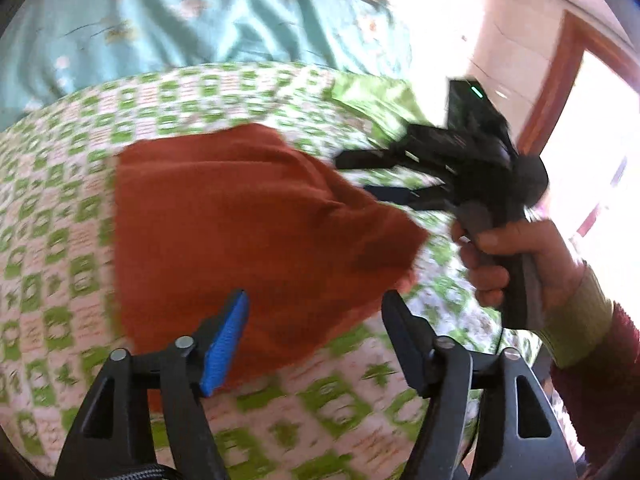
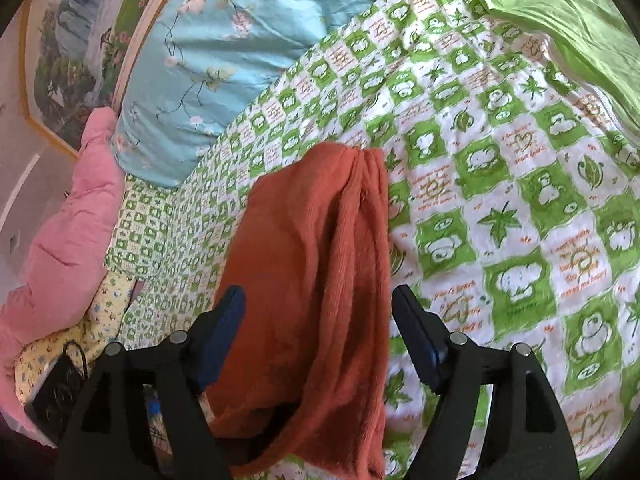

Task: Fold small clothes

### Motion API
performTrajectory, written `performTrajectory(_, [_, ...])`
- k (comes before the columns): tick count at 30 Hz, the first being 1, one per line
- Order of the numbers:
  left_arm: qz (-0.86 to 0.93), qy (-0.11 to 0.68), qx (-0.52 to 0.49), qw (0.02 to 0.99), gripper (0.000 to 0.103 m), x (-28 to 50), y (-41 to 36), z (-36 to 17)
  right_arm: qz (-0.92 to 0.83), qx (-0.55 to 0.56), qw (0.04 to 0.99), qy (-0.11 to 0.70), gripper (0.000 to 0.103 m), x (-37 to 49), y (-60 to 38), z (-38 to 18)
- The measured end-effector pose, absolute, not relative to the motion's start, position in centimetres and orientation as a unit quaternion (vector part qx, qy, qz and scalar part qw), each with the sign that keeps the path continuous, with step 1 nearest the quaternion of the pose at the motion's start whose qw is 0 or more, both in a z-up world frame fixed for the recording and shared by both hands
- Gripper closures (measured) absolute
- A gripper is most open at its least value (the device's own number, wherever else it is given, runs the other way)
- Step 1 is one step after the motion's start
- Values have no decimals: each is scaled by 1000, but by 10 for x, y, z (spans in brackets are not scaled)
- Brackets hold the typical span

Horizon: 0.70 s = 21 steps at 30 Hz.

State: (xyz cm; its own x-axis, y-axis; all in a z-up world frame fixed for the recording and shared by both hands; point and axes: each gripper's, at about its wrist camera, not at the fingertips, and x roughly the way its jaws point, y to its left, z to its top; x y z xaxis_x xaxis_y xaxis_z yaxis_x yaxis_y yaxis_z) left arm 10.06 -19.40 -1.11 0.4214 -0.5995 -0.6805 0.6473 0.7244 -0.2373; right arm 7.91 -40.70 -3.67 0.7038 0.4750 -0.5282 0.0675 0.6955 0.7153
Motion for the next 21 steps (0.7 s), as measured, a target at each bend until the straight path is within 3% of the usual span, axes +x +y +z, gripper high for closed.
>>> performTrajectory(9, [-305, 457, -64, 833, 25, 167, -126, -29, 140, 376, 830, 388, 24, 91, -399, -51])
performTrajectory(18, [-304, 537, -124, 777, 24, 250, -128, -75, 158, 358, 826, 406, 24, 114, -392, -62])
performTrajectory(19, [-304, 545, -124, 772, 24, 256, -132, -81, 160, 358, 825, 407, 25, 116, -392, -64])
performTrajectory(21, [-311, 544, -129, 768, 24, 265, -138, -86, 161, 360, 822, 411, 38, 122, -390, -70])
